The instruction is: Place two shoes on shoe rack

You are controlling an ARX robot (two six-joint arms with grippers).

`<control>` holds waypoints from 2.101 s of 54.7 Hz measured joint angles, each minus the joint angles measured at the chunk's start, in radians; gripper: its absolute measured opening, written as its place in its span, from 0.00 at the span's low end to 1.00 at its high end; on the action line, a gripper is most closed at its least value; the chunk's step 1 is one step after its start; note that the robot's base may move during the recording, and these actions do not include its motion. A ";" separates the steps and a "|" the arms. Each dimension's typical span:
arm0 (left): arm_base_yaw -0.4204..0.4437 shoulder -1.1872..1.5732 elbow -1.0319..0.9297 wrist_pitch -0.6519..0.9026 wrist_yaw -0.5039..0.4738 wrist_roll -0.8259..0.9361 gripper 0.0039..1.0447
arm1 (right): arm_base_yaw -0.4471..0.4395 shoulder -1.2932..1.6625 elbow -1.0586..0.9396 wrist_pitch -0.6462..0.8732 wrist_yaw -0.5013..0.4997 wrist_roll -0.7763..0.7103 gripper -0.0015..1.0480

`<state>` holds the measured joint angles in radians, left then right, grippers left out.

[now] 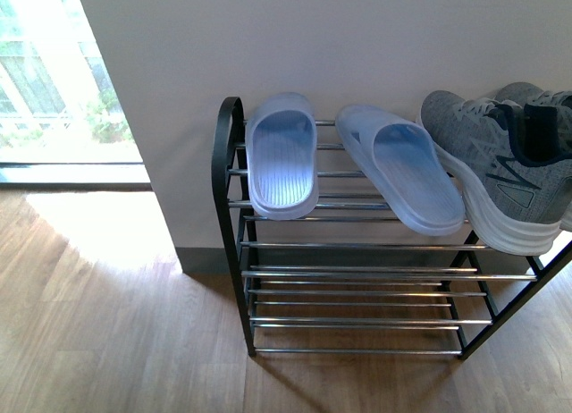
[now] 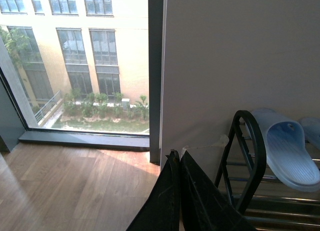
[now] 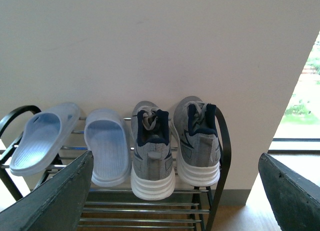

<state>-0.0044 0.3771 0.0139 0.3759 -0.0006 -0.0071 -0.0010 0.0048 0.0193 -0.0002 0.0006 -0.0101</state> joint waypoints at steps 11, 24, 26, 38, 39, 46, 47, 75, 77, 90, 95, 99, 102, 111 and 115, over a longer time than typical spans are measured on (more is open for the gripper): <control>0.000 -0.075 0.000 -0.072 0.000 0.000 0.01 | 0.000 0.000 0.000 0.000 0.000 0.000 0.91; 0.000 -0.153 0.000 -0.148 0.000 0.000 0.01 | 0.000 0.000 0.000 0.000 0.000 0.000 0.91; 0.000 -0.159 0.000 -0.156 0.000 0.000 0.01 | 0.000 0.000 0.000 0.000 0.000 0.000 0.91; 0.000 -0.256 0.000 -0.274 0.000 0.000 0.01 | 0.000 0.000 0.000 0.000 0.000 0.000 0.91; 0.000 -0.271 0.000 -0.296 0.000 0.000 0.01 | 0.000 0.000 0.000 0.000 0.000 0.000 0.91; 0.000 -0.359 0.000 -0.375 0.000 0.000 0.01 | 0.000 0.000 0.000 0.000 0.000 0.000 0.91; 0.001 -0.360 0.000 -0.377 0.000 0.000 0.01 | 0.000 0.000 0.000 0.000 0.000 0.000 0.91; 0.001 -0.361 0.000 -0.376 0.000 0.000 0.58 | 0.000 0.000 0.000 0.000 0.000 0.000 0.91; 0.001 -0.361 0.000 -0.376 0.000 0.000 0.63 | 0.000 0.000 0.000 0.000 0.000 0.000 0.91; 0.001 -0.361 0.000 -0.376 0.000 0.002 0.91 | 0.000 0.000 0.000 0.000 0.000 0.000 0.91; 0.001 -0.362 0.000 -0.376 0.000 0.002 0.91 | 0.000 -0.001 0.000 0.000 0.000 0.000 0.91; 0.001 -0.362 0.000 -0.376 0.000 0.002 0.91 | 0.000 0.000 0.000 0.000 0.000 0.000 0.91; 0.001 -0.362 0.000 -0.376 0.000 0.003 0.91 | 0.000 0.000 0.000 0.000 0.000 0.000 0.91; 0.001 -0.362 0.000 -0.376 0.000 0.002 0.91 | 0.000 0.000 0.000 0.000 -0.001 0.000 0.91; 0.001 -0.362 0.000 -0.376 0.000 0.003 0.91 | 0.000 -0.001 0.000 0.000 -0.001 0.000 0.91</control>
<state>-0.0036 0.0154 0.0139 -0.0002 -0.0006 -0.0044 -0.0010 0.0040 0.0193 -0.0006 -0.0006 -0.0101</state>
